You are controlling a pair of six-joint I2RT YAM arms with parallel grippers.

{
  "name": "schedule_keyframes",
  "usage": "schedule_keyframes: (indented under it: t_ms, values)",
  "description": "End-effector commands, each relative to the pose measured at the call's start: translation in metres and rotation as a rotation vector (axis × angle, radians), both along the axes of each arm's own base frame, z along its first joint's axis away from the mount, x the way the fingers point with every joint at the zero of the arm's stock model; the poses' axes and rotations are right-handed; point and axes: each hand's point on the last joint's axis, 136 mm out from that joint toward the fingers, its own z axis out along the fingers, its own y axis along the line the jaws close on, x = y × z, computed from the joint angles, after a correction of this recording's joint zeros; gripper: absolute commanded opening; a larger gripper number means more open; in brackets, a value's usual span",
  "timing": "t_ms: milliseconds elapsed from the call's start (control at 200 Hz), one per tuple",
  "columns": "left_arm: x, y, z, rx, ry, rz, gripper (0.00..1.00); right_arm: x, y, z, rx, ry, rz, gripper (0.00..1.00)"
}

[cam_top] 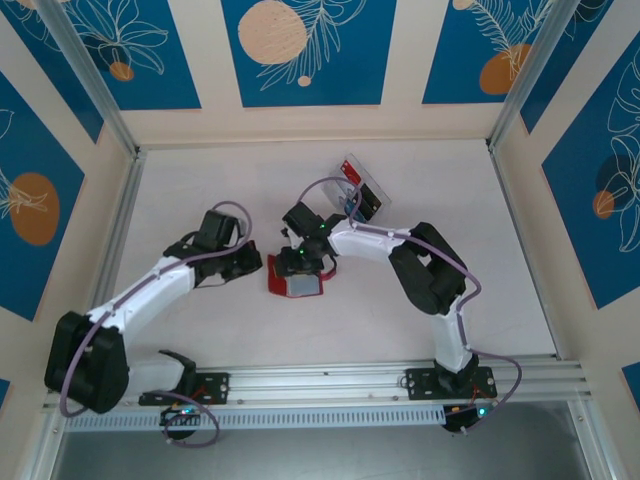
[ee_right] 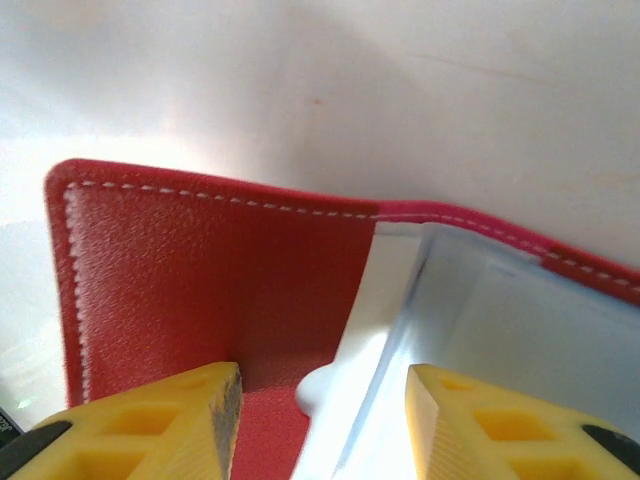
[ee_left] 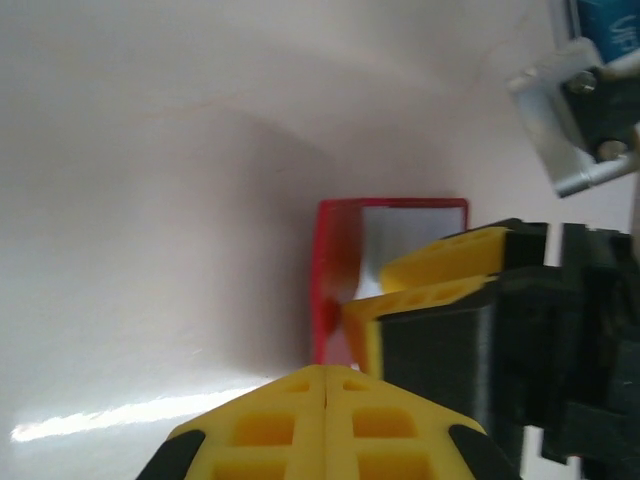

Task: Put the credit cards into the card holder
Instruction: Open the card holder at the center of the table.

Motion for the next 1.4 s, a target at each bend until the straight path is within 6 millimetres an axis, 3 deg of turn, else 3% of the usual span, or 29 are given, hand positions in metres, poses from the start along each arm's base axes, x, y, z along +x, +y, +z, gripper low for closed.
schedule_keyframes:
  t_ms: [0,255,395,695,930,1110,1396]
  values:
    - [0.006,-0.028,0.003,-0.065,0.013,-0.065,0.00,-0.005,-0.011,-0.010,-0.064,0.054,0.017,0.48]
    - [0.021,-0.035,-0.025,-0.081,0.072,0.000,0.00,-0.015,-0.019,-0.030,-0.121,0.097,0.022,0.53]
    - [0.022,-0.031,-0.044,-0.031,0.098,0.001,0.00,-0.017,-0.018,-0.032,-0.106,0.112,0.023,0.53]
    - [0.006,-0.015,-0.090,0.047,0.177,0.029,0.00,-0.006,-0.017,0.023,0.025,0.061,0.047,0.55]
    - [-0.011,-0.004,-0.110,0.080,0.209,0.034,0.00,0.006,-0.031,0.039,0.026,0.032,0.037,0.47]
    - [-0.018,-0.004,-0.115,0.073,0.213,0.026,0.00,0.014,-0.040,0.021,-0.062,0.014,0.023,0.38]
    - [-0.019,-0.007,-0.114,0.061,0.207,0.017,0.00,0.009,-0.048,-0.010,-0.165,0.029,0.025,0.23]
